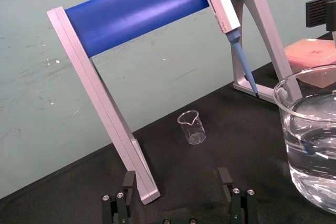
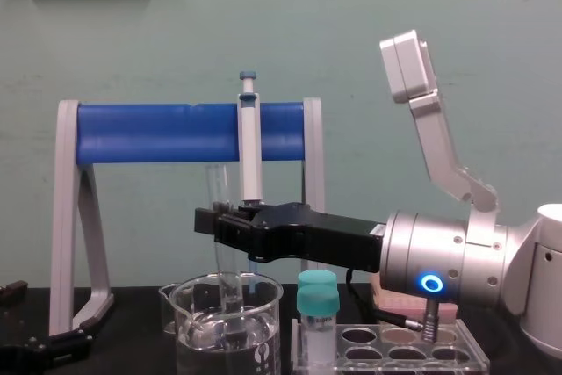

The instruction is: Hold the test tube with one hand and immerse one end into the beaker, then return it to the test tube rack.

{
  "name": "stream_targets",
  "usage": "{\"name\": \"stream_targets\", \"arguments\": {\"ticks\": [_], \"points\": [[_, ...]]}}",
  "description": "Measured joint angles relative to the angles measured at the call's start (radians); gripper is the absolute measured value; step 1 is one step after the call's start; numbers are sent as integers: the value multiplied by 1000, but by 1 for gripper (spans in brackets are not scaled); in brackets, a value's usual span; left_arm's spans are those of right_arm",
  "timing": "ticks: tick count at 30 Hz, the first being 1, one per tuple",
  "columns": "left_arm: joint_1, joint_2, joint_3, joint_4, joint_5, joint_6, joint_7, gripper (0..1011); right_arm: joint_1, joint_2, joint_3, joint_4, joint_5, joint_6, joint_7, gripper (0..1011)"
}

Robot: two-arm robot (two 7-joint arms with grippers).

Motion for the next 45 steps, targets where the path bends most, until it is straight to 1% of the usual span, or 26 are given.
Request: {"name": "stream_targets", "arguments": {"ticks": [26,45], "points": [[0,0,0,0,0,0,0,1000,15,-10,2,32,1,-6,11,225],[0,0,0,0,0,0,0,1000,12,-9,6,31,-2,-7,9,225]]}}
